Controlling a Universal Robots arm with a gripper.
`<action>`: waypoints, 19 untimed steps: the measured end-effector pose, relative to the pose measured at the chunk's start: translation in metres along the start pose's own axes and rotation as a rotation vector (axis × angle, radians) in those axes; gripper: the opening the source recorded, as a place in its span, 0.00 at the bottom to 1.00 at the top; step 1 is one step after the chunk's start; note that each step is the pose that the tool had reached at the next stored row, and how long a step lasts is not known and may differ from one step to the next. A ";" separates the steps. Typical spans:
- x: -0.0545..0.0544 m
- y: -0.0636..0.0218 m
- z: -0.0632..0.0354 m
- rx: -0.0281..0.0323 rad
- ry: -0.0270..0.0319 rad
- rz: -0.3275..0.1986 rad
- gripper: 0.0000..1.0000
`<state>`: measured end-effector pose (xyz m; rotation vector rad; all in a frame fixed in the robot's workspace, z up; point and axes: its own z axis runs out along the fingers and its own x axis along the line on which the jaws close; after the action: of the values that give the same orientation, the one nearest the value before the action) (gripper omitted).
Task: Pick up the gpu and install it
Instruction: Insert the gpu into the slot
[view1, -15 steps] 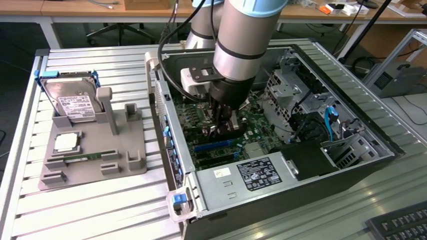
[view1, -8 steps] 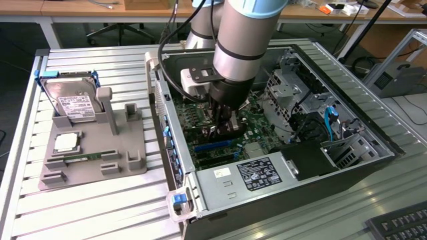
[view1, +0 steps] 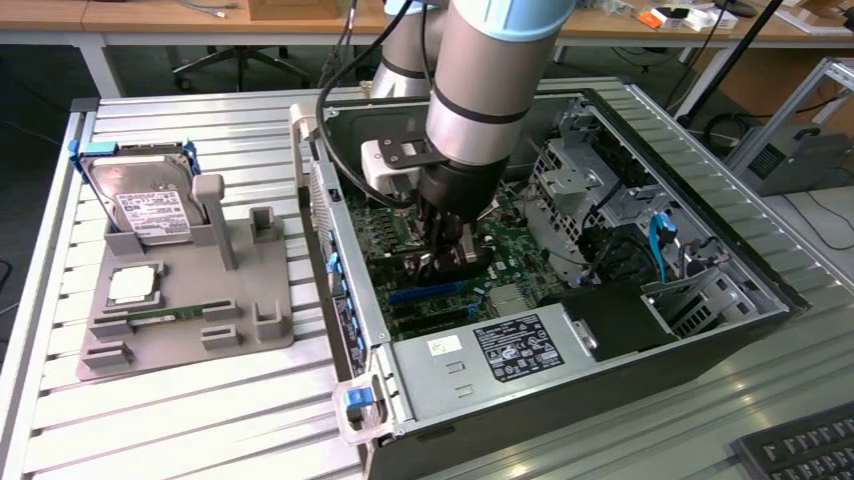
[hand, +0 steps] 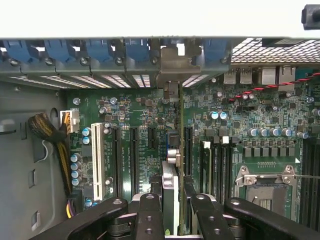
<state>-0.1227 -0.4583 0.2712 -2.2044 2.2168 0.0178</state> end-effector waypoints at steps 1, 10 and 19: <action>0.000 0.0000 0.0002 -0.0001 -0.0001 0.000 0.27; 0.000 -0.0001 0.0029 0.0000 0.0021 0.000 0.27; 0.001 0.0000 0.0094 0.0000 0.0059 0.000 0.27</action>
<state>-0.1227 -0.4591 0.2618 -2.2074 2.2197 0.0113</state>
